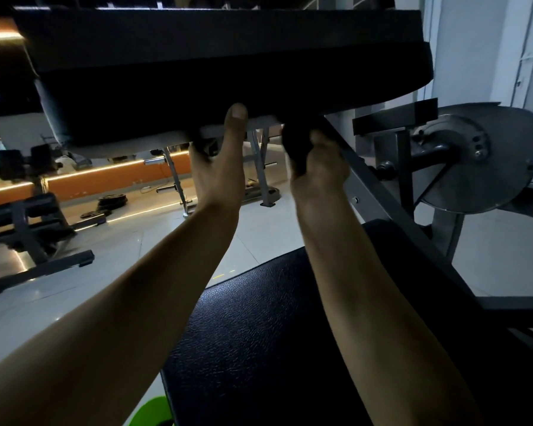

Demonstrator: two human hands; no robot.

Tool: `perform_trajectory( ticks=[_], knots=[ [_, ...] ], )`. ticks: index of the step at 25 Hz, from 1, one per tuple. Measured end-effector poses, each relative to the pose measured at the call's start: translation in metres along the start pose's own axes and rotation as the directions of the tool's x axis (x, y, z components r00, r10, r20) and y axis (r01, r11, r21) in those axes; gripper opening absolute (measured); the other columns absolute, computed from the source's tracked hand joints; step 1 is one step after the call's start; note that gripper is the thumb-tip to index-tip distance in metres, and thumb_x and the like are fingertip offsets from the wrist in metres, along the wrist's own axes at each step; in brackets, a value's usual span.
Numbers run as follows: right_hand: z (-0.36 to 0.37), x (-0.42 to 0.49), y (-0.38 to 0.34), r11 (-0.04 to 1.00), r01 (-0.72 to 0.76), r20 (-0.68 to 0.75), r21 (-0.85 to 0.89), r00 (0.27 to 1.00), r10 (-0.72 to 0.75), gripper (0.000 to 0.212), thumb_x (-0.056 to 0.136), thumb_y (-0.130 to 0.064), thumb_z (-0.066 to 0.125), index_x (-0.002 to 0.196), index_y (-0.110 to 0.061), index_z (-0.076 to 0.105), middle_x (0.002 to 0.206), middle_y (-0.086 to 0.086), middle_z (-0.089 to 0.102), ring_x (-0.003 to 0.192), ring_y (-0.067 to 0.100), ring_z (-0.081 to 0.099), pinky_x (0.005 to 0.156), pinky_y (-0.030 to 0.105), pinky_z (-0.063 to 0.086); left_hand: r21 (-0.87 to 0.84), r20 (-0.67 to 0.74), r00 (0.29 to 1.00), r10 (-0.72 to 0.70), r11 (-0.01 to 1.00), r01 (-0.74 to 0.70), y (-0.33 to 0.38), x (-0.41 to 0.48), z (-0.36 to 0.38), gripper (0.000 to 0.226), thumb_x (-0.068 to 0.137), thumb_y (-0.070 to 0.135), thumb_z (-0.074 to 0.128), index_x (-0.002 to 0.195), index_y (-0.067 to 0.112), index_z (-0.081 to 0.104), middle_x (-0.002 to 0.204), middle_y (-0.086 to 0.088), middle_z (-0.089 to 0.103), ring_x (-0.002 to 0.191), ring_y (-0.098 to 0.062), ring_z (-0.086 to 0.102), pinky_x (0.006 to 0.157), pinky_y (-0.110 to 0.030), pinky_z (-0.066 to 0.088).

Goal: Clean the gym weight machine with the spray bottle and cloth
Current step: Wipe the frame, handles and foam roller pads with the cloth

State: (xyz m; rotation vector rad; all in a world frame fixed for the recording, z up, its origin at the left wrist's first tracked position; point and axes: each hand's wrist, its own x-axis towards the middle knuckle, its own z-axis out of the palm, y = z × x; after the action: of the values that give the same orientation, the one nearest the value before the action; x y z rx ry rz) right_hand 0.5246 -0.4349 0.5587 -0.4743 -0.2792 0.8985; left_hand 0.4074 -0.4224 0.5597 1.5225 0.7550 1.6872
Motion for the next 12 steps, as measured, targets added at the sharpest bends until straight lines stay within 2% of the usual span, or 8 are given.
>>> perform_trajectory(
  ticks=[2,4,5,6,8,9,10,12],
  knots=[
    [-0.004,0.011,-0.012,0.997,0.039,-0.064,0.072,0.997,-0.034,0.025,0.092,-0.010,0.073,0.113,-0.018,0.062,0.121,0.011,0.070,0.108,0.027,0.070,0.097,0.042,0.059,0.016,0.018,1.000,0.011,1.000,-0.012,-0.003,-0.001,0.000,0.102,0.071,0.083,0.057,0.151,0.023,0.038,0.146,0.003,0.049,0.130,-0.014,0.045,0.092,-0.024,0.036],
    [0.004,-0.005,0.007,1.000,0.022,0.012,-0.022,1.000,-0.022,0.014,0.093,-0.009,0.070,0.103,-0.018,0.065,0.112,0.009,0.074,0.103,0.027,0.072,0.101,0.047,0.056,0.002,0.027,1.000,0.000,1.000,0.000,-0.002,-0.002,0.001,0.102,0.073,0.083,0.059,0.152,0.023,0.036,0.144,0.005,0.049,0.126,-0.011,0.047,0.091,-0.023,0.035],
    [0.009,-0.019,0.021,0.996,0.022,0.096,-0.081,0.995,-0.014,0.011,0.095,-0.010,0.068,0.104,-0.015,0.068,0.108,0.009,0.076,0.099,0.027,0.073,0.098,0.046,0.056,-0.006,0.026,1.000,0.002,1.000,-0.002,-0.002,-0.003,0.001,0.101,0.072,0.082,0.062,0.151,0.022,0.039,0.140,0.006,0.052,0.121,-0.008,0.051,0.090,-0.021,0.037],
    [0.015,-0.033,0.032,0.994,0.025,0.182,-0.107,0.983,-0.005,0.016,0.096,-0.011,0.067,0.112,-0.010,0.070,0.108,0.012,0.076,0.098,0.027,0.074,0.092,0.043,0.058,-0.018,0.024,1.000,-0.001,1.000,0.001,-0.002,-0.002,0.000,0.100,0.070,0.082,0.065,0.147,0.022,0.044,0.136,0.006,0.058,0.117,-0.006,0.056,0.089,-0.019,0.041],
    [0.021,-0.049,0.046,0.996,-0.049,0.322,-0.074,0.944,0.070,0.039,0.099,-0.018,0.063,0.133,0.001,0.063,0.126,0.022,0.069,0.109,0.027,0.070,0.082,0.030,0.059,-0.061,0.032,0.999,0.001,0.998,0.001,-0.003,0.002,-0.003,0.098,0.062,0.079,0.068,0.140,0.021,0.052,0.127,0.003,0.066,0.113,-0.007,0.064,0.090,-0.022,0.050],
    [0.022,-0.048,0.043,0.995,-0.074,0.326,-0.066,0.941,0.092,0.042,0.100,-0.018,0.062,0.137,0.002,0.059,0.131,0.024,0.066,0.113,0.028,0.068,0.080,0.027,0.060,-0.070,0.039,0.999,0.007,0.998,-0.004,-0.003,0.003,-0.004,0.098,0.061,0.078,0.067,0.139,0.021,0.053,0.127,0.002,0.067,0.113,-0.007,0.065,0.090,-0.021,0.051],
    [0.021,-0.043,0.036,0.996,-0.052,0.271,-0.079,0.960,0.072,0.042,0.098,-0.014,0.065,0.137,0.000,0.060,0.129,0.025,0.067,0.113,0.030,0.068,0.081,0.030,0.062,-0.062,0.042,0.999,0.010,0.998,-0.007,-0.002,0.002,-0.004,0.098,0.063,0.079,0.066,0.141,0.021,0.052,0.130,0.003,0.065,0.115,-0.007,0.063,0.088,-0.018,0.049],
    [0.010,-0.018,0.009,0.997,-0.006,0.074,-0.083,0.997,0.012,0.041,0.092,-0.014,0.072,0.131,-0.007,0.064,0.120,0.017,0.072,0.105,0.031,0.072,0.077,0.035,0.063,-0.027,0.036,0.999,0.026,0.999,-0.025,-0.001,0.001,-0.003,0.097,0.069,0.080,0.062,0.146,0.023,0.046,0.140,0.004,0.057,0.123,-0.008,0.054,0.082,-0.015,0.039]
  ],
)
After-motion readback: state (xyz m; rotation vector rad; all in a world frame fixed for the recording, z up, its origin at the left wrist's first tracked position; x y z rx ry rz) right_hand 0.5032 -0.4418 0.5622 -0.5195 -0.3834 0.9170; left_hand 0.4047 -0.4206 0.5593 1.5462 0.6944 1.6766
